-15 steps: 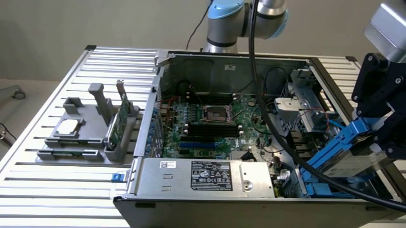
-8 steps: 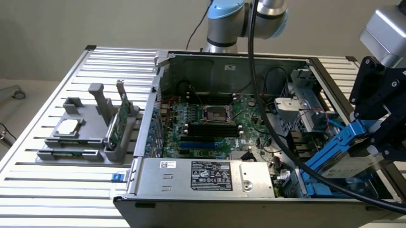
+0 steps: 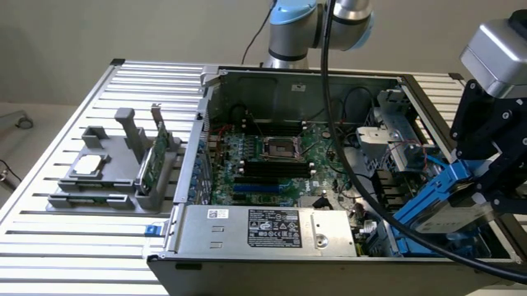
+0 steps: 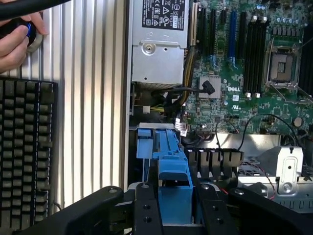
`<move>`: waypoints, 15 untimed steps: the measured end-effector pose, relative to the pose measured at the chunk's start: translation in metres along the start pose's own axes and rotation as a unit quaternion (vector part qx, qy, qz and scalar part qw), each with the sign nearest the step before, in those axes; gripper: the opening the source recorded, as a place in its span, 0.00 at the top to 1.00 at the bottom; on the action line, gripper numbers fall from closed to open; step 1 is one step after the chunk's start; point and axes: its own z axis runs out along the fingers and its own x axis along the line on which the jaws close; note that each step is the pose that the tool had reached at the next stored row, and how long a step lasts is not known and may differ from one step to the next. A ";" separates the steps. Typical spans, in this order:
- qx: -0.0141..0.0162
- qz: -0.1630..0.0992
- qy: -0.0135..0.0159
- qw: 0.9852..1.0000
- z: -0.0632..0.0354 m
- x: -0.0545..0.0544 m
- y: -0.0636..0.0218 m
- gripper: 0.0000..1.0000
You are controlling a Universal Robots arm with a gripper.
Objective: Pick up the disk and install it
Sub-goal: 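Insert the disk into the insertion slot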
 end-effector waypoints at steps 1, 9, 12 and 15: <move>0.000 0.000 0.000 1.000 0.0007 0.000 0.0000 0.68; 0.000 0.000 0.000 1.000 0.0035 0.000 0.0000 0.60; 0.000 0.000 0.000 1.000 0.0042 0.000 0.0000 0.60; 0.000 0.000 0.000 1.000 0.0048 0.000 0.0000 0.60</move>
